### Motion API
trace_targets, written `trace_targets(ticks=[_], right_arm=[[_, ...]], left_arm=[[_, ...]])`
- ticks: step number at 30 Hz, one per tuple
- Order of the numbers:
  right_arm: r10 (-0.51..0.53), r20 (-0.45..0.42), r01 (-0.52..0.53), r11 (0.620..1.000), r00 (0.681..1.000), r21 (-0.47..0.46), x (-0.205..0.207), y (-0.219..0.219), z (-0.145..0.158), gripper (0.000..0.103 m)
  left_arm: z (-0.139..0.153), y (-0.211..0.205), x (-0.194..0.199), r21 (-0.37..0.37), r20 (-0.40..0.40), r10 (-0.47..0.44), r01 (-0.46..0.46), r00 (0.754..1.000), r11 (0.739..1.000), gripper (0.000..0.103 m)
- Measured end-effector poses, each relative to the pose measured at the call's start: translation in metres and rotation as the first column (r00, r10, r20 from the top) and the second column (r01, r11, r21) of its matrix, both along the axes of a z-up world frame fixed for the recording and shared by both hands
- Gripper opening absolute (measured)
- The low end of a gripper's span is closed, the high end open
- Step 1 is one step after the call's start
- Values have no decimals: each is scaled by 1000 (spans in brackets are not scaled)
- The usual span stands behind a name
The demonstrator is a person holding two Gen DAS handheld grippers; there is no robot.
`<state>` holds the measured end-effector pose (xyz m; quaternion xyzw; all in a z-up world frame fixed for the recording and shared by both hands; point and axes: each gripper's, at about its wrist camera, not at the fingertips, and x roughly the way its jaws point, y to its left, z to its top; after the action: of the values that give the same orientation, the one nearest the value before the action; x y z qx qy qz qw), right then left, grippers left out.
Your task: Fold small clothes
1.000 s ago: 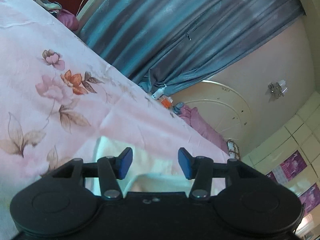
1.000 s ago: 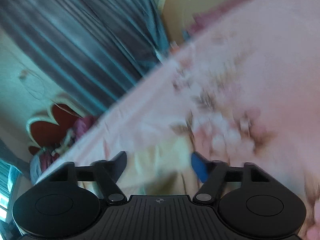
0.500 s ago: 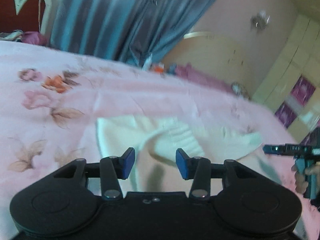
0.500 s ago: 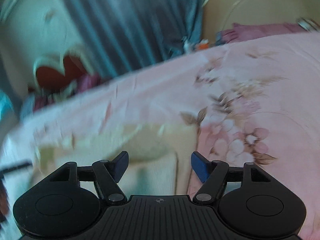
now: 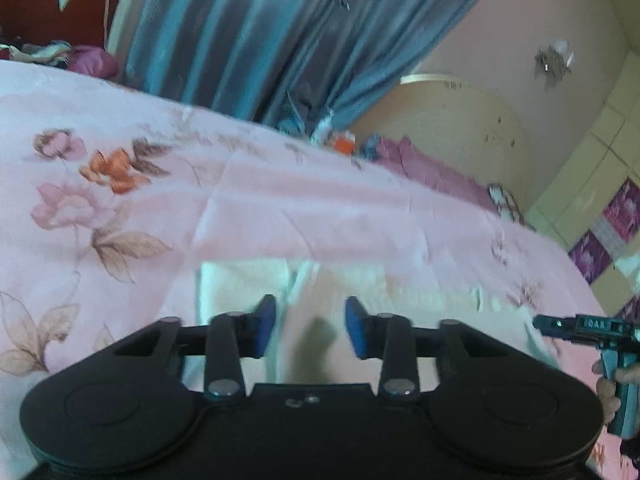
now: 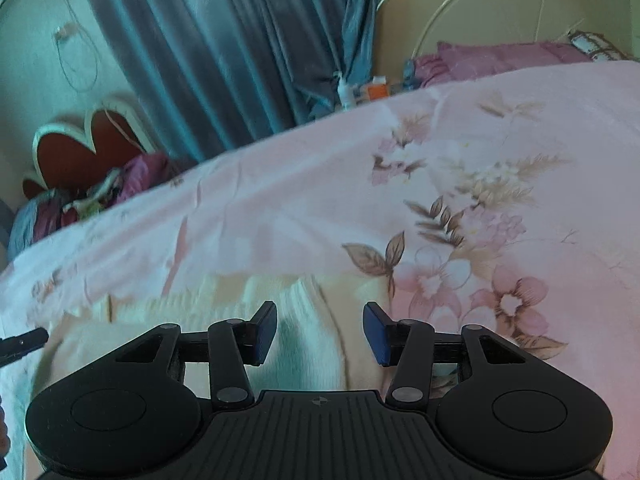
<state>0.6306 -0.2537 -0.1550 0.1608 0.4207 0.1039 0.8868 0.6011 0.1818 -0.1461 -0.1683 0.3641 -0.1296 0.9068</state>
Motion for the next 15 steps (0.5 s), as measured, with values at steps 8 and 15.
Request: trace_targets(ticks=[8, 15], right_arm=[[103, 11, -101, 987, 995, -127, 2, 23, -5, 2], [82, 122, -65, 989, 989, -130, -6, 16, 9, 2]], left_arm=[[-10, -12, 11, 51, -27, -46, 47, 999, 998, 3], [4, -8, 4, 22, 60, -15, 14, 998, 1000, 3]])
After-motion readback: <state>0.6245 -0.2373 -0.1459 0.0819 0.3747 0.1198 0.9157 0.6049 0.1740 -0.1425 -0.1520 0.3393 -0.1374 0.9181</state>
